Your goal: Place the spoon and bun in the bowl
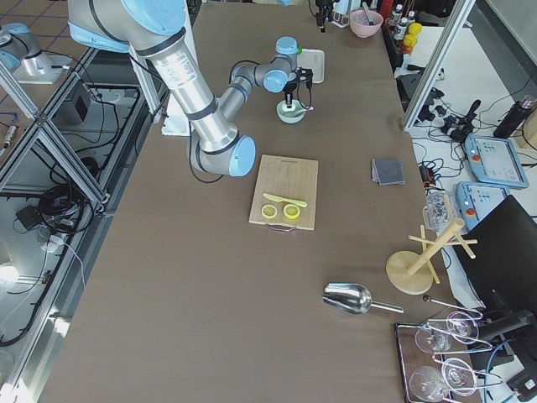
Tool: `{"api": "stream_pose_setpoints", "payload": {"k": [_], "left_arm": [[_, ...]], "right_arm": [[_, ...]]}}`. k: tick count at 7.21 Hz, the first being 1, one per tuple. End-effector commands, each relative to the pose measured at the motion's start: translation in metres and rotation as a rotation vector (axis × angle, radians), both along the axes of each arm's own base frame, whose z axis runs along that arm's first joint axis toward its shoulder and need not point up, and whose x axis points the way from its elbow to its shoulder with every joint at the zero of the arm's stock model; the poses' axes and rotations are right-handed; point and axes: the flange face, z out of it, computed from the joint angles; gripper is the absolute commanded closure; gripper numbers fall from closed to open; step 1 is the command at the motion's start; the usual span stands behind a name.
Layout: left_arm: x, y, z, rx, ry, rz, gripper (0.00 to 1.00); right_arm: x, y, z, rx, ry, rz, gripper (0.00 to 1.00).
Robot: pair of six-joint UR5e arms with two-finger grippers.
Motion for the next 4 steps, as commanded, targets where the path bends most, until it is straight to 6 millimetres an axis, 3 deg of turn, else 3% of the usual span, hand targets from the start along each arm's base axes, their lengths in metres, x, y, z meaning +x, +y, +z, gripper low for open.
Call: {"api": "stream_pose_setpoints", "payload": {"k": [1, 3, 4], "left_arm": [[-0.001, -0.004, 0.004, -0.002, -0.004, 0.004, 0.02], [-0.001, -0.002, 0.006, 0.012, -0.004, 0.008, 0.02], [-0.002, 0.0, 0.013, 0.013, -0.001, 0.001, 0.02]], "right_arm": [[-0.015, 0.008, -0.016, -0.086, -0.02, 0.047, 0.0], [-0.009, 0.011, -0.028, -0.078, -0.037, 0.039, 0.0], [0.013, -0.009, -0.025, -0.102, -0.027, 0.048, 0.0]]}}
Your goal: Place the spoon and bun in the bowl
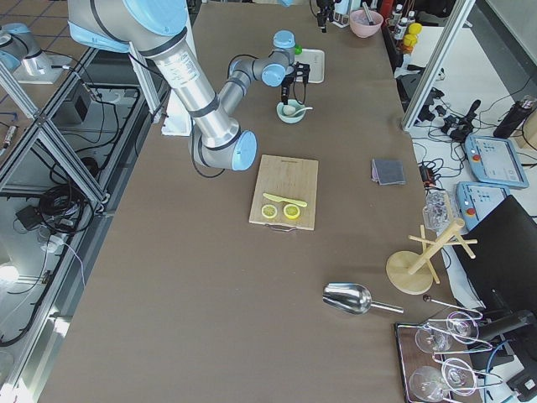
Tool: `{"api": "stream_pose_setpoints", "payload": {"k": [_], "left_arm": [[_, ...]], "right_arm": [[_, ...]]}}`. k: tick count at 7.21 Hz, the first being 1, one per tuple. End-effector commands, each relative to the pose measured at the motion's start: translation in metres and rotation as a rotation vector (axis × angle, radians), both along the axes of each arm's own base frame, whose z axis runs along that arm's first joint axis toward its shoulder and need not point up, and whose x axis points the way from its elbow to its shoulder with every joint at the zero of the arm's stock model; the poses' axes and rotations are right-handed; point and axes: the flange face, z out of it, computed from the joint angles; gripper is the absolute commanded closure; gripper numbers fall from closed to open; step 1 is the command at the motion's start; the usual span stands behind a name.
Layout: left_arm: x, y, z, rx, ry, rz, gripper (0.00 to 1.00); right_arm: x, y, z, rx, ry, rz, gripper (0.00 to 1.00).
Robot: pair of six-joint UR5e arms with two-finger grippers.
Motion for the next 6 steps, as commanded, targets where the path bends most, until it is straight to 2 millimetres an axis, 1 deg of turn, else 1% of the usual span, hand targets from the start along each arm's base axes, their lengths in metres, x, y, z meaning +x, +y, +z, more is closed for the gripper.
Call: {"api": "stream_pose_setpoints", "payload": {"k": [1, 2, 3, 4, 5, 6], "left_arm": [[-0.001, 0.002, 0.006, 0.002, 0.005, -0.008, 0.02], [-0.001, 0.002, 0.007, 0.008, -0.001, -0.001, 0.02], [-0.004, 0.005, 0.015, -0.004, -0.012, -0.003, 0.02], [-0.009, 0.012, 0.038, -0.041, -0.03, -0.004, 0.02], [-0.017, 0.022, 0.066, -0.085, -0.054, -0.011, 0.02], [-0.042, 0.019, 0.074, -0.098, -0.057, -0.049, 0.02]], "right_arm": [[0.063, -0.043, 0.013, 0.007, 0.023, -0.055, 0.0], [0.113, -0.034, 0.037, 0.105, 0.043, -0.113, 0.0], [0.159, -0.029, 0.074, 0.137, 0.081, -0.125, 0.0], [0.193, -0.035, 0.11, 0.153, 0.117, -0.14, 0.0], [0.233, -0.05, 0.15, 0.107, 0.146, -0.115, 0.0], [0.267, -0.063, 0.189, 0.054, 0.188, -0.066, 0.0]]}}
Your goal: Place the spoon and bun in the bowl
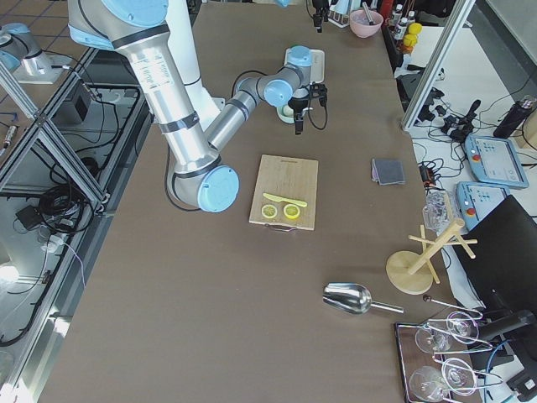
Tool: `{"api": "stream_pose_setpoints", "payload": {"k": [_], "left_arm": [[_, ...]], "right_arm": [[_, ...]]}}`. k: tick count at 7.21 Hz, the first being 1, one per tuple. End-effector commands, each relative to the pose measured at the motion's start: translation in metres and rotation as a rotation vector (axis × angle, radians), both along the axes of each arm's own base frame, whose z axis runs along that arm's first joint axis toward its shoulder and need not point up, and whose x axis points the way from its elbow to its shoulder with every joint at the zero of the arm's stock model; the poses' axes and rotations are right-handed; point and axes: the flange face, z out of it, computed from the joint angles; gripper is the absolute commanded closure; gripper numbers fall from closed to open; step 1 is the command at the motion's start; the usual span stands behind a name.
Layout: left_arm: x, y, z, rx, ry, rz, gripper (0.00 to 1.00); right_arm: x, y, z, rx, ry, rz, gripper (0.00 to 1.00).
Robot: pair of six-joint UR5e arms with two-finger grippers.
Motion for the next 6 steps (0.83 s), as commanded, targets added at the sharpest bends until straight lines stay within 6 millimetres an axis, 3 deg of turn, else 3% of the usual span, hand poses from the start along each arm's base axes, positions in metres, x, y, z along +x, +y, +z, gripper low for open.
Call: {"api": "stream_pose_setpoints", "payload": {"k": [1, 2, 3, 4, 5, 6], "left_arm": [[-0.053, 0.001, 0.024, -0.054, 0.012, -0.066, 0.02], [-0.082, 0.01, 0.038, -0.1, 0.057, -0.084, 0.02], [-0.111, 0.022, 0.061, -0.137, 0.04, -0.131, 0.02], [-0.143, 0.029, 0.081, -0.162, 0.034, -0.169, 0.02], [-0.184, 0.037, 0.097, -0.174, 0.035, -0.18, 0.02], [-0.213, 0.053, 0.112, -0.248, 0.104, -0.205, 0.02]], "right_arm": [[0.081, -0.023, 0.073, -0.076, 0.073, 0.092, 0.0], [0.13, -0.032, 0.113, -0.099, 0.097, 0.093, 0.0], [0.202, -0.04, 0.163, -0.103, 0.085, 0.016, 0.0], [0.267, -0.04, 0.19, -0.117, 0.113, -0.029, 0.0], [0.315, -0.036, 0.214, -0.135, 0.158, -0.079, 0.0], [0.362, -0.018, 0.249, -0.116, 0.169, -0.114, 0.0]]}}
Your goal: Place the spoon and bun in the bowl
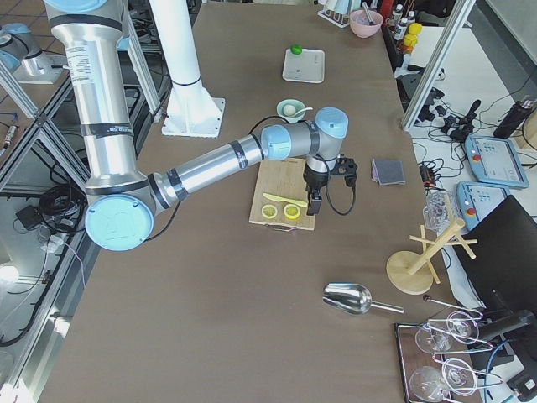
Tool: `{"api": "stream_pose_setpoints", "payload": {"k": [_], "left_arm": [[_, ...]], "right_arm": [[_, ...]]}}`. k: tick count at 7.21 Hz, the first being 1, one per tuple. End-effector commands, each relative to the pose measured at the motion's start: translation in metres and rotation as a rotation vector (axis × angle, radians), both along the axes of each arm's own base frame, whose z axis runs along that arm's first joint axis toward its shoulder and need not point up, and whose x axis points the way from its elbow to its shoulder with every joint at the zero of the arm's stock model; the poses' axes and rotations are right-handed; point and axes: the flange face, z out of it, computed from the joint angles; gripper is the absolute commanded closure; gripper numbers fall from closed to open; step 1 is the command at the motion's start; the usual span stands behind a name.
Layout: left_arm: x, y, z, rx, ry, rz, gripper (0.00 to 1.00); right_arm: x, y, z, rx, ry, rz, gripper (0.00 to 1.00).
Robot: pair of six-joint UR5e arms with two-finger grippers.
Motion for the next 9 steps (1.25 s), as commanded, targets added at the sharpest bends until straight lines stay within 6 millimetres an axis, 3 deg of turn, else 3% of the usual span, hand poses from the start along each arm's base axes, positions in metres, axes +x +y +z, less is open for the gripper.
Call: {"api": "stream_pose_setpoints", "payload": {"k": [1, 3, 5, 9], "left_arm": [[-0.058, 0.037, 0.038, -0.103, 0.086, -0.06, 0.02], [-0.062, 0.058, 0.067, -0.164, 0.085, -0.069, 0.02], [-0.062, 0.058, 0.097, -0.225, 0.083, -0.074, 0.02], [-0.062, 0.057, 0.099, -0.228, 0.08, -0.075, 0.02]], "right_arm": [[0.091, 0.044, 0.068, -0.018, -0.005, -0.041, 0.0], [0.11, 0.076, 0.097, -0.06, -0.04, -0.022, 0.0], [0.111, 0.082, 0.105, -0.086, -0.046, -0.008, 0.0], [0.111, 0.087, 0.113, -0.106, -0.043, -0.007, 0.0]]}}
